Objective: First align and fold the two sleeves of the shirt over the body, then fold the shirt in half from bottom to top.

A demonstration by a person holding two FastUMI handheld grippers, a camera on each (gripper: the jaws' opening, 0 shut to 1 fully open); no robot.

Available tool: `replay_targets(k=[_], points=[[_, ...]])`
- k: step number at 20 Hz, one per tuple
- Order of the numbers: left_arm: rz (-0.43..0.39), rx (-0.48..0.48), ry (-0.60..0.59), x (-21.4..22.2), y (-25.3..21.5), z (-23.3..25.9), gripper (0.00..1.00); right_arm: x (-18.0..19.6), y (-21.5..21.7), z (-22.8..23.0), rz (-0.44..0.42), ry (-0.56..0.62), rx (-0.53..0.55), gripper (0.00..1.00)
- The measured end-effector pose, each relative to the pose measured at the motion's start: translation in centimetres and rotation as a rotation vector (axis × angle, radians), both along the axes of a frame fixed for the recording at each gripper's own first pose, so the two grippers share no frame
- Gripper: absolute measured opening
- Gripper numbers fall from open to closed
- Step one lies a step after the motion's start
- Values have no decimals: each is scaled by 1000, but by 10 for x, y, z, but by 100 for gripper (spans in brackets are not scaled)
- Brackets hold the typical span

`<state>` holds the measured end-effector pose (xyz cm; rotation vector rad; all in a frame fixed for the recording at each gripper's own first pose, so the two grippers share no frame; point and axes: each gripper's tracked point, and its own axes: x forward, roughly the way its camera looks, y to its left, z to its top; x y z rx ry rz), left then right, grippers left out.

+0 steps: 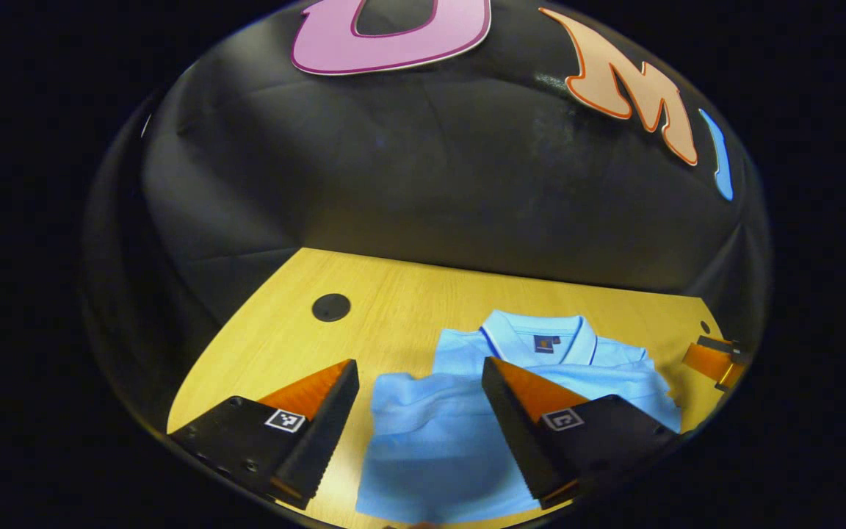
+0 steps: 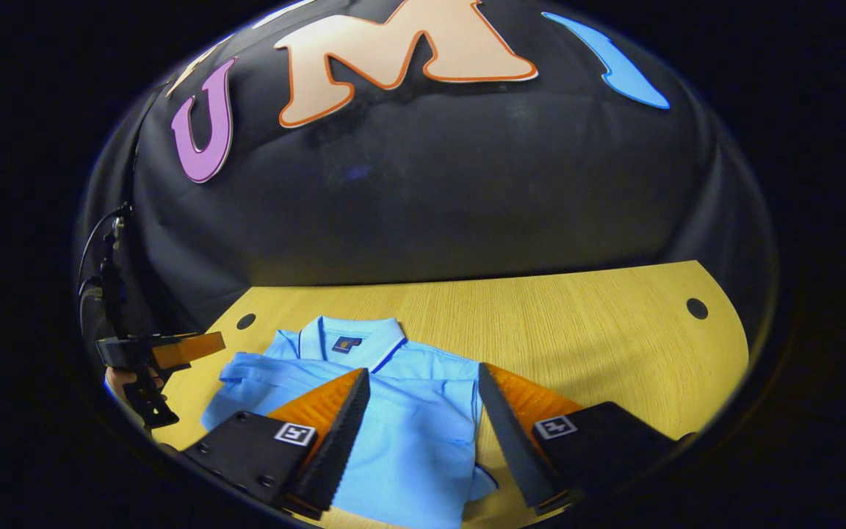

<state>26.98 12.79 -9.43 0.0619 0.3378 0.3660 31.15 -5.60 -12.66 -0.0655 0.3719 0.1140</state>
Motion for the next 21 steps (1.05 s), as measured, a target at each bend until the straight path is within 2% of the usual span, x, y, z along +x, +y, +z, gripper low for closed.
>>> replay_targets(k=[1, 4, 5, 6, 8, 12, 14, 17, 18, 19, 21], points=[[3, 11, 4, -10, 0, 2, 97, -9, 0, 4, 0, -5, -2, 100], [-50, -4, -2, -48, -18, 6, 96, -45, 4, 11, 18, -6, -16, 98], [-71, -21, 0, -60, -27, 6, 96, -62, 8, 14, 27, -7, -10, 94], [-93, -40, 3, -77, -36, 6, 96, -78, 14, 16, 37, -11, -1, 99], [-130, -53, 13, -110, -54, 7, 96, -112, 22, 19, 42, -18, 6, 98], [-187, -15, -5, -162, -88, 18, 96, -184, 37, 15, 31, -17, 6, 98], [-207, -42, 3, -188, -105, 15, 95, -214, 44, 11, 14, -8, 37, 98], [-230, -71, -22, -211, -122, 22, 96, -247, 59, 7, 3, -4, 100, 98], [-250, -74, -16, -217, -128, 20, 95, -256, 61, 6, -2, -4, 108, 94], [-264, -66, -11, -224, -131, 18, 96, -263, 65, 7, 1, -9, 121, 98], [-279, -34, 10, -236, -131, 11, 95, -276, 70, 8, 0, -13, 132, 98]])
